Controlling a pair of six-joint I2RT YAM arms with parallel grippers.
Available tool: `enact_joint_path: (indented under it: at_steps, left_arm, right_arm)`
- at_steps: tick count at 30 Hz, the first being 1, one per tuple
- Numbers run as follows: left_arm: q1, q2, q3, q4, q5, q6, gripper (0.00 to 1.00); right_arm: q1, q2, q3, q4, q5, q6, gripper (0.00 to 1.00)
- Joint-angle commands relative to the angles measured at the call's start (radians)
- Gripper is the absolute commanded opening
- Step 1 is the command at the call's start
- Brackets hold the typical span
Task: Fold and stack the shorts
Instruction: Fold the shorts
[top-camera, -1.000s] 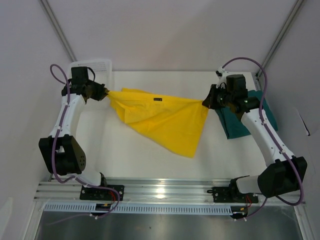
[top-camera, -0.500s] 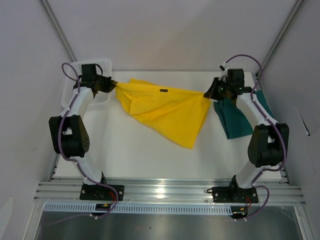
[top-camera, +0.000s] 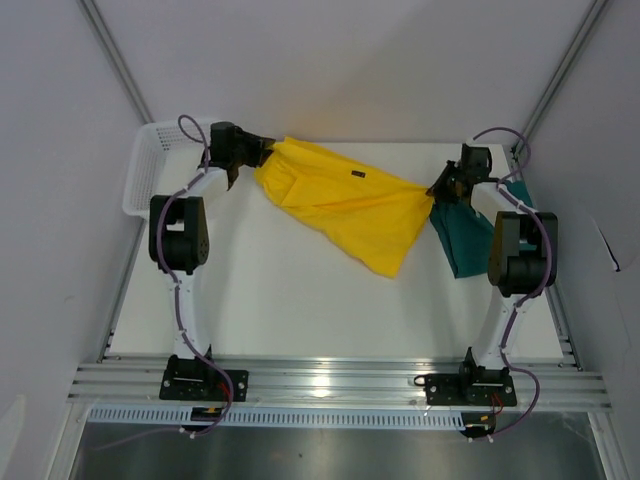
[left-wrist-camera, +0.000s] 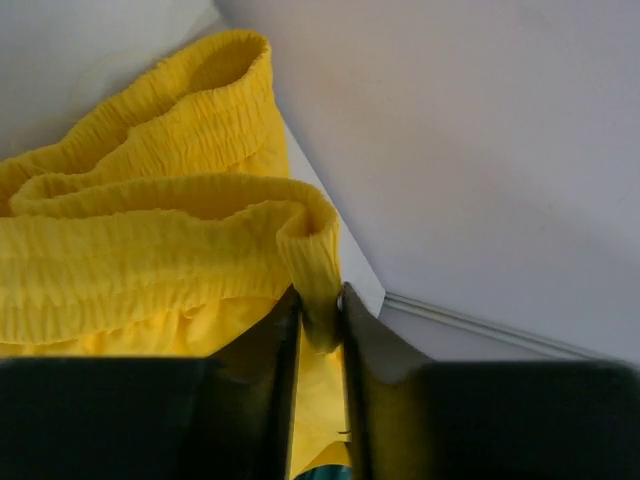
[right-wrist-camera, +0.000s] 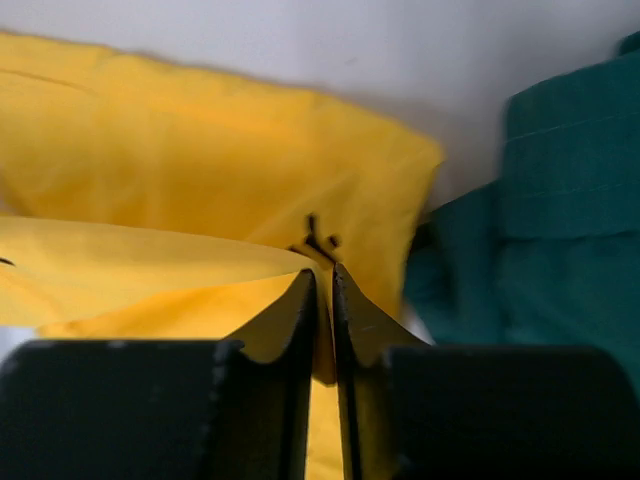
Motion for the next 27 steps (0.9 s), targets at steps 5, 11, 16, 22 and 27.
enact_joint_path:
  at_steps: [5, 11, 16, 22, 27]
  left_arm:
    - [-0.013, 0.066, 0.193, 0.133, -0.035, 0.044, 0.99]
    - [-0.01, -0.116, 0.055, 0.149, -0.073, 0.153, 0.99]
    - [-0.01, -0.331, -0.107, 0.071, -0.093, 0.241, 0.99]
    - [-0.01, -0.538, -0.31, -0.004, -0.105, 0.31, 0.99]
    - [-0.012, -0.71, -0.493, -0.064, -0.116, 0.336, 0.99]
  right_arm:
    - [-0.034, 0.074, 0.081, -0.034, 0.188, 0.053, 0.84]
    - [-0.01, -0.07, -0.005, 0.015, 0.079, -0.011, 0.82]
    - [0.133, -0.136, -0.019, -0.008, 0.07, -0.076, 0.77]
    - [0.245, -0.093, 0.024, -0.029, 0.005, -0.094, 0.72]
    - [0.345, 0.017, 0.109, -0.09, 0.013, -0.116, 0.69]
